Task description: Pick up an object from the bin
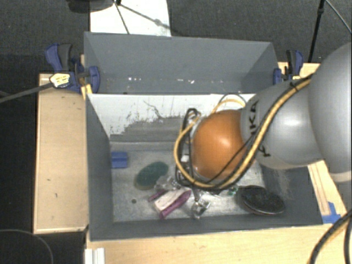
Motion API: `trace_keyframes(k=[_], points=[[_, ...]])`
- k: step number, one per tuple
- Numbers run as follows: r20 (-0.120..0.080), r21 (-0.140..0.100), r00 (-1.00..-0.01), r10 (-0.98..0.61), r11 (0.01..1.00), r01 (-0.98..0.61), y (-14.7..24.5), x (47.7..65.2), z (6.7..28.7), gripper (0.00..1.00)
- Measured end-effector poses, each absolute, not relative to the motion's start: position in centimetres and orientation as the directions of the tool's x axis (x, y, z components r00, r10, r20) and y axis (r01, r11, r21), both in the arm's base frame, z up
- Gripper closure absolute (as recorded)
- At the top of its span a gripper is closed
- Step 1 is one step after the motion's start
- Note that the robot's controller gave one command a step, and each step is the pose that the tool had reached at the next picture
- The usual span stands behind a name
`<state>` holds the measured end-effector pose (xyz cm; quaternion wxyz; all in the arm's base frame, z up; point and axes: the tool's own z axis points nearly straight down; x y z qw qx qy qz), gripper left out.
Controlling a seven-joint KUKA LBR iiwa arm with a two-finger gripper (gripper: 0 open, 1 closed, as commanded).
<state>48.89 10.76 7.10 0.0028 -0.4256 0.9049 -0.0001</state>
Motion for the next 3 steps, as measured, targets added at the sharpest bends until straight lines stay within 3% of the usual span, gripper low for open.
trace_keyframes(k=[1,2,3], points=[[-0.005,-0.001,-0.825,-0.565,0.825,-0.565,10.8,50.1,7.1,0.0],[-0.001,0.0,-0.826,-0.564,0.826,-0.564,10.7,50.1,7.1,1.0],[-0.009,-0.003,-0.828,-0.561,0.828,-0.561,10.8,50.3,18.3,1.0]])
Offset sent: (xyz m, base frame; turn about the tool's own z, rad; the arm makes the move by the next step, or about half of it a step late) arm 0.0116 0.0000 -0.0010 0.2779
